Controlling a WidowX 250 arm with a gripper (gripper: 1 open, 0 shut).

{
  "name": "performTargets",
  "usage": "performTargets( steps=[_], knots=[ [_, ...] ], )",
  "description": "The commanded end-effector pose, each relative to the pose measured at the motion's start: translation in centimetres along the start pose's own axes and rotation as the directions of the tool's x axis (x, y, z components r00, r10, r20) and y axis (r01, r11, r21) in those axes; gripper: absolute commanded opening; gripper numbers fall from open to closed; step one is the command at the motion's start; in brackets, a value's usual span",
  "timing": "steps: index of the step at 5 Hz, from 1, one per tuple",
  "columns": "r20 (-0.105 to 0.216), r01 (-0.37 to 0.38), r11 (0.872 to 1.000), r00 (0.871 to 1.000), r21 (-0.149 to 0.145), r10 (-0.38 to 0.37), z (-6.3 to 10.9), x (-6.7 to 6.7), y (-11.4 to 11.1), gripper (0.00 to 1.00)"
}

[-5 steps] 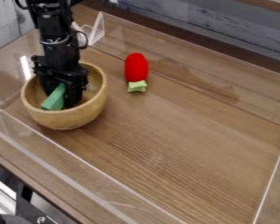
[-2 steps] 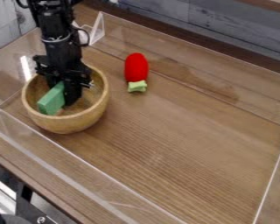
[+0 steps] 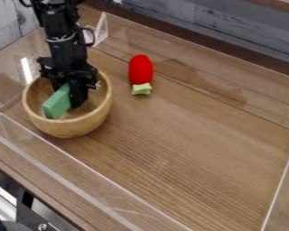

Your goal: Put the green block in the brown bowl

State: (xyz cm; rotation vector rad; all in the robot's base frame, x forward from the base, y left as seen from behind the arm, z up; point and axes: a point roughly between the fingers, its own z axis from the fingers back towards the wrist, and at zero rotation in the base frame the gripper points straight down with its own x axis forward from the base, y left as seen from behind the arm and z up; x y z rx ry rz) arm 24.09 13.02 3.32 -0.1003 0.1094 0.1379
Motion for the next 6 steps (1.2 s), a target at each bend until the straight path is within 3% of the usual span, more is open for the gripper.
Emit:
performTargets(
  steps=[1, 2, 6],
  knots=[
    [0.089, 0.007, 0.999, 0.996, 0.032, -0.009, 3.2, 1.0, -0.1, 0.0],
    [0.096, 0.011, 1.0, 0.995, 0.025, -0.014, 4.0, 1.2, -0.7, 0.0],
    [0.075, 0.003, 0.999, 0.997, 0.04, -0.006, 2.2, 1.3, 0.3, 0.0]
  ],
)
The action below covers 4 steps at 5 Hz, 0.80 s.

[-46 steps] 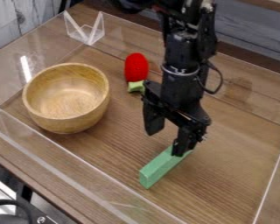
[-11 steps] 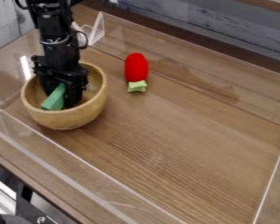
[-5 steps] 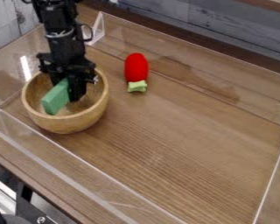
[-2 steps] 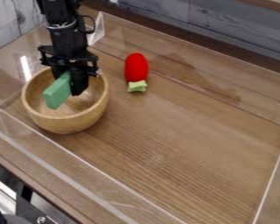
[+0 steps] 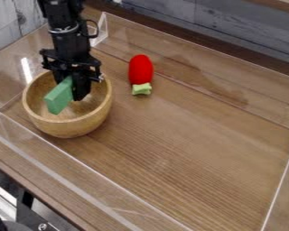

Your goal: Put the green block in the brown bowl

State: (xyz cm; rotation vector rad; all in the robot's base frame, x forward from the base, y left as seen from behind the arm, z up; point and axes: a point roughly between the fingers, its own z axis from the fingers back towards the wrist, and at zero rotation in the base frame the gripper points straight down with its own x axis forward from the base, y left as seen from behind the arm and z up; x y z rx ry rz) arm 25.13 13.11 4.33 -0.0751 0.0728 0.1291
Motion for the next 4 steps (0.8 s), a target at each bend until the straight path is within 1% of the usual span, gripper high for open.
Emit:
performTargets(
  steps=[1, 4],
  knots=[
    [0.036, -0.007, 1.0, 0.999, 0.014, 0.006, 1.17, 0.49, 0.31, 0.0],
    [0.031, -0.01, 1.0, 0.999, 0.005, 0.01, 1.49, 0.62, -0.11, 0.0]
  ],
)
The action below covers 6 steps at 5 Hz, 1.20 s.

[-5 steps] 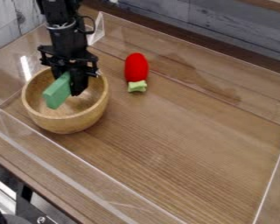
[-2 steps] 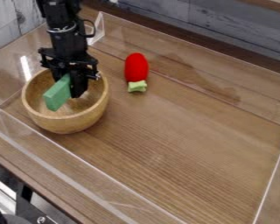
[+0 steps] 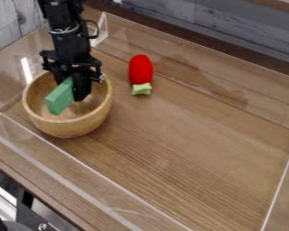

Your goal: Put the green block in the brown bowl

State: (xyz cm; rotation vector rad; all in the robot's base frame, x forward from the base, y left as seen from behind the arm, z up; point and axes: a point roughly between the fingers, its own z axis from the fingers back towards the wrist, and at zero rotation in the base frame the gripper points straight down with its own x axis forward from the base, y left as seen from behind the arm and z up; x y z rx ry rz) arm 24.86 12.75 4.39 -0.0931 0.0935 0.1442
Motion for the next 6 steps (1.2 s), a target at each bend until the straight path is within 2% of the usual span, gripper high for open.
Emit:
performTargets(
  steps=[1, 4, 6],
  knots=[
    [0.051, 0.005, 1.0, 0.999, 0.019, -0.005, 1.6, 1.0, 0.0, 0.0],
    [0.045, 0.001, 1.0, 0.999, 0.015, -0.002, 1.5, 1.1, -0.2, 0.0],
    [0.026, -0.006, 1.0, 1.0, 0.026, 0.005, 0.4, 1.0, 0.5, 0.0]
  ],
)
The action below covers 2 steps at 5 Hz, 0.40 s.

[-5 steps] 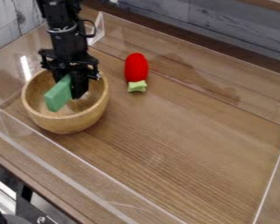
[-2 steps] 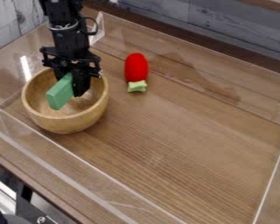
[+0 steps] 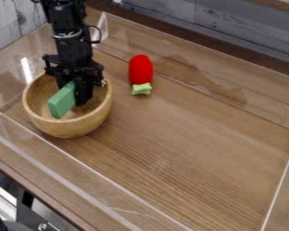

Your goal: Put the green block in the brown bowl

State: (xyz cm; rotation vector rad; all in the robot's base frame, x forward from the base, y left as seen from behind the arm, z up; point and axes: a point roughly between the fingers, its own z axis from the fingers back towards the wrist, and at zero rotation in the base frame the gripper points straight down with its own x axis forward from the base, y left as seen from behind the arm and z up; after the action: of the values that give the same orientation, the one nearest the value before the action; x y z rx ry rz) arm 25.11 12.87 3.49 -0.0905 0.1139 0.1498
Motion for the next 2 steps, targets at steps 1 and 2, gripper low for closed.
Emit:
performTargets(
  steps=[1, 2],
  knots=[
    [0.04, -0.003, 1.0, 0.999, 0.023, 0.002, 1.04, 0.63, 0.5, 0.0],
    [0.035, -0.006, 1.0, 0.999, 0.024, 0.006, 0.92, 0.62, 0.54, 0.0]
  ],
)
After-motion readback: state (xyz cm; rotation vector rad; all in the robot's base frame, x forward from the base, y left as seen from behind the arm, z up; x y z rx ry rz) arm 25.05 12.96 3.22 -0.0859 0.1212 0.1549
